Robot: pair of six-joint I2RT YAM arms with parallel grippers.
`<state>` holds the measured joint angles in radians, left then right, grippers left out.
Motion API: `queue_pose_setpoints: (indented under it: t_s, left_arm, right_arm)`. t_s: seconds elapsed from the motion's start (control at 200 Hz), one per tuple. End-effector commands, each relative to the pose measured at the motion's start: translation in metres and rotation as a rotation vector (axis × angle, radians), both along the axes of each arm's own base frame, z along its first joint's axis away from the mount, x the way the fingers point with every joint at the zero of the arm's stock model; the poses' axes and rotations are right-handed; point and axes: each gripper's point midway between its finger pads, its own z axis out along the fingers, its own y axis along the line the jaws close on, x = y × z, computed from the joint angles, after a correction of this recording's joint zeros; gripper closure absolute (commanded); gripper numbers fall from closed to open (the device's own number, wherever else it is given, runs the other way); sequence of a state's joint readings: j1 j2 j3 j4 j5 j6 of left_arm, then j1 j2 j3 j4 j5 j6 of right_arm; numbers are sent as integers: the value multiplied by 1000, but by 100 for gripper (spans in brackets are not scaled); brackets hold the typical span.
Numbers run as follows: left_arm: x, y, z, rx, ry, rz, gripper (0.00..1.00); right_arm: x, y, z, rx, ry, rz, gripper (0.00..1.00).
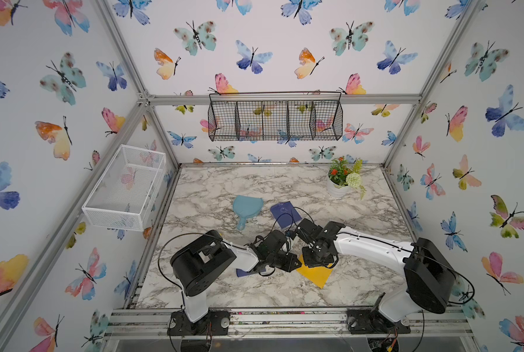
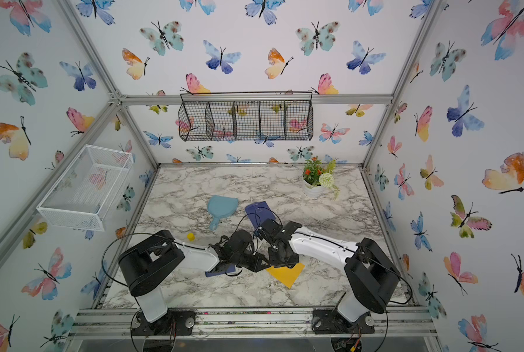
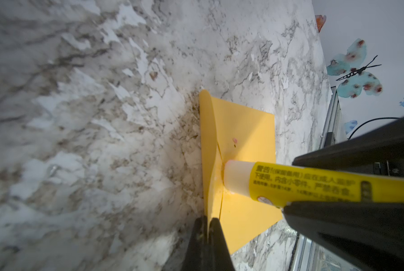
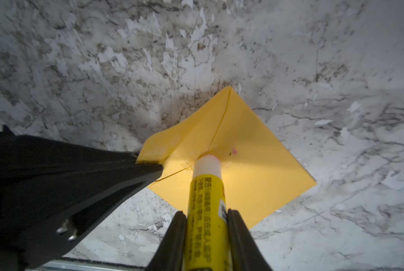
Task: Seal the envelope with a glue stick
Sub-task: Apply the envelope at the center of the board.
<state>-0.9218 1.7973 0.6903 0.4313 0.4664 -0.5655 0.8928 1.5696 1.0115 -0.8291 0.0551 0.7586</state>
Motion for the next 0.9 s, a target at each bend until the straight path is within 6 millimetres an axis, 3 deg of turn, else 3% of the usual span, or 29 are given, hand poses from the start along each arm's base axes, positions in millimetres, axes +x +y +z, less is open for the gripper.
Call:
queue_pose_setpoints:
  t_s: [0.0,0.295,0.676,0.891]
  left_arm:
    - [-7,6,-17,54,39,-14,100]
    - [-7,6,-17,58,40,-15,100]
    - [-6,7,-17,60,40,-12,100]
    - [-7,6,-17,63,40,-13,100]
  right_arm:
    - [6,-11,-13,-91,-23,17,98]
    - [9,-15,-14,-126,-32,24,98]
    - [-27,9,-14,55,143,80,98]
    - [-20,8,-9,25,125,81,98]
